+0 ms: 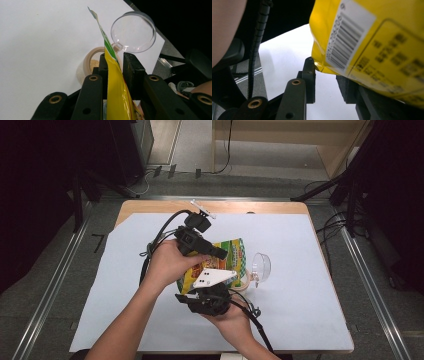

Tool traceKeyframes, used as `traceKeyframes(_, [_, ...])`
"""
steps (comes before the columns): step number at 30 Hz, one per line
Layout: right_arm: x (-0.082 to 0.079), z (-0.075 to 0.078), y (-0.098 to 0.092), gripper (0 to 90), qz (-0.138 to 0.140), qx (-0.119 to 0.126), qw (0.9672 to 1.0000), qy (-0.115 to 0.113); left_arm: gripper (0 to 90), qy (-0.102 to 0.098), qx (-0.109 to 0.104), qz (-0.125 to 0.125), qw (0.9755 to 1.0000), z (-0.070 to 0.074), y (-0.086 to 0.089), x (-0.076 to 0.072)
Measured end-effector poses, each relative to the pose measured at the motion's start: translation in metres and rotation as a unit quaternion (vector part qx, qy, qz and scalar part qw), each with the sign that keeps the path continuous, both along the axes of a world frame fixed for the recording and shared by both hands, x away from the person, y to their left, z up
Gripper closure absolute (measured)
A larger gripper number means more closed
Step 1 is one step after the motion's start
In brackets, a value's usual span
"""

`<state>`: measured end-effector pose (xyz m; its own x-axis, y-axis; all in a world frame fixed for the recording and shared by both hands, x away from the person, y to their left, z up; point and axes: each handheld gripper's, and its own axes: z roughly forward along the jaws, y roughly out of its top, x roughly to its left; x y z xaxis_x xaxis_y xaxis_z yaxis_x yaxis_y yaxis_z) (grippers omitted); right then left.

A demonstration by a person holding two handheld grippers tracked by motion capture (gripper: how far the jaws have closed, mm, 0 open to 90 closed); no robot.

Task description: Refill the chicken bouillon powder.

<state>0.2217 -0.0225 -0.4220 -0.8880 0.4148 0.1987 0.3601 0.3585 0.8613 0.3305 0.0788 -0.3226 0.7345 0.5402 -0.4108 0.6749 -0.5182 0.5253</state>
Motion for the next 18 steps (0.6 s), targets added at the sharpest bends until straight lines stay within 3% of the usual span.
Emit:
traceKeyframes(13, [0.011,0.002,0.001,69.1,-0.003,0.003,1.0,0.009,76.3,0.002,0.003,0.004,1.0,0.0,-0.003,0.012])
traceKeyframes(18, [0.013,0.003,0.002,70.2,-0.002,0.001,1.0,0.002,76.0,-0.002,0.002,0.008,1.0,0.003,-0.001,0.012])
